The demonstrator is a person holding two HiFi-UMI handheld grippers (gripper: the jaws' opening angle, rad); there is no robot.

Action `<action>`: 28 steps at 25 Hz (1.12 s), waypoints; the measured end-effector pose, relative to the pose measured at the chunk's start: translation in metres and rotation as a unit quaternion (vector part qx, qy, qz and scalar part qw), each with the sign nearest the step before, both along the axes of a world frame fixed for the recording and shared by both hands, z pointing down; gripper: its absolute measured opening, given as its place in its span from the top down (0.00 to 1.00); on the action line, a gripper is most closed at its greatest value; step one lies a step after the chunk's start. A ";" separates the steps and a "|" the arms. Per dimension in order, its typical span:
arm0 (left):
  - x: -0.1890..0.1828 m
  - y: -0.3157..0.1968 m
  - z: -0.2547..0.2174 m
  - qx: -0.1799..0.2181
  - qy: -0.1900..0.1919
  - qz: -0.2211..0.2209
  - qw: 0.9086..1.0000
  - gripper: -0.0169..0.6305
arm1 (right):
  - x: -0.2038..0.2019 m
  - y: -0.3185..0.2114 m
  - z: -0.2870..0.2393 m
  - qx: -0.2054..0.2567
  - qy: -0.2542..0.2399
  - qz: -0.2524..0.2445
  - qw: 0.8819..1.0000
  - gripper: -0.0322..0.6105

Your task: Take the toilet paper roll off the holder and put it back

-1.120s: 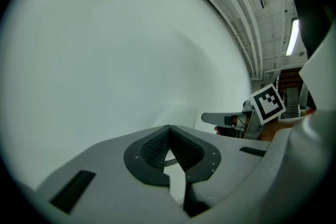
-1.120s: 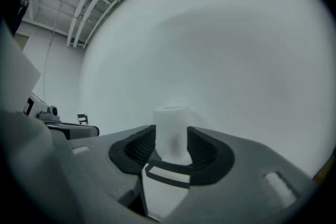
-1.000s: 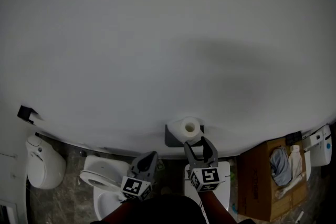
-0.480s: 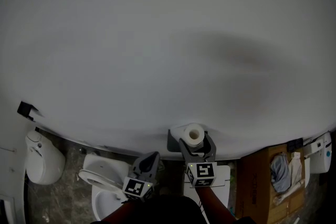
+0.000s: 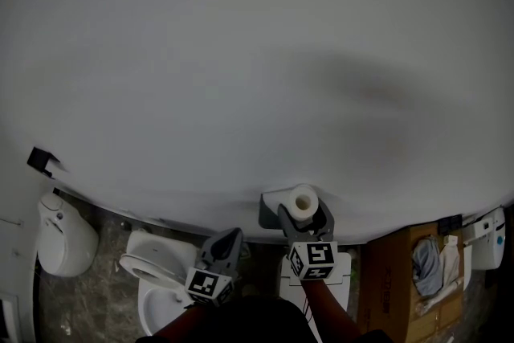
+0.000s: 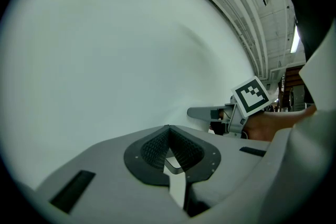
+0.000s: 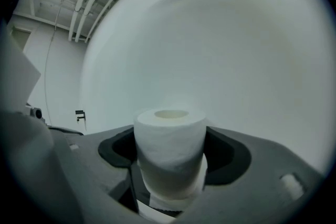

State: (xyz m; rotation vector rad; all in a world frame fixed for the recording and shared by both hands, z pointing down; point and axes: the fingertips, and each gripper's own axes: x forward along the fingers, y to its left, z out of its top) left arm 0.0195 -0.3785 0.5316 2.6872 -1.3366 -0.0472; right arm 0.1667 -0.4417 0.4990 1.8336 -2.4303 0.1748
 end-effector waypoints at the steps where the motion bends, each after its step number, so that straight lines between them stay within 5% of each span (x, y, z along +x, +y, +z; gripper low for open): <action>1: 0.000 0.002 -0.002 0.002 0.001 0.001 1.000 0.95 | 0.001 0.002 -0.006 0.006 -0.005 0.000 1.000 0.39; 18: -0.007 0.052 -0.037 0.025 -0.005 0.024 0.999 0.95 | 0.029 0.105 -0.094 0.048 0.000 0.062 0.997 0.39; 28: -0.025 0.090 -0.049 0.040 -0.016 0.018 0.999 0.95 | 0.056 0.179 -0.074 0.035 0.019 0.115 0.993 0.39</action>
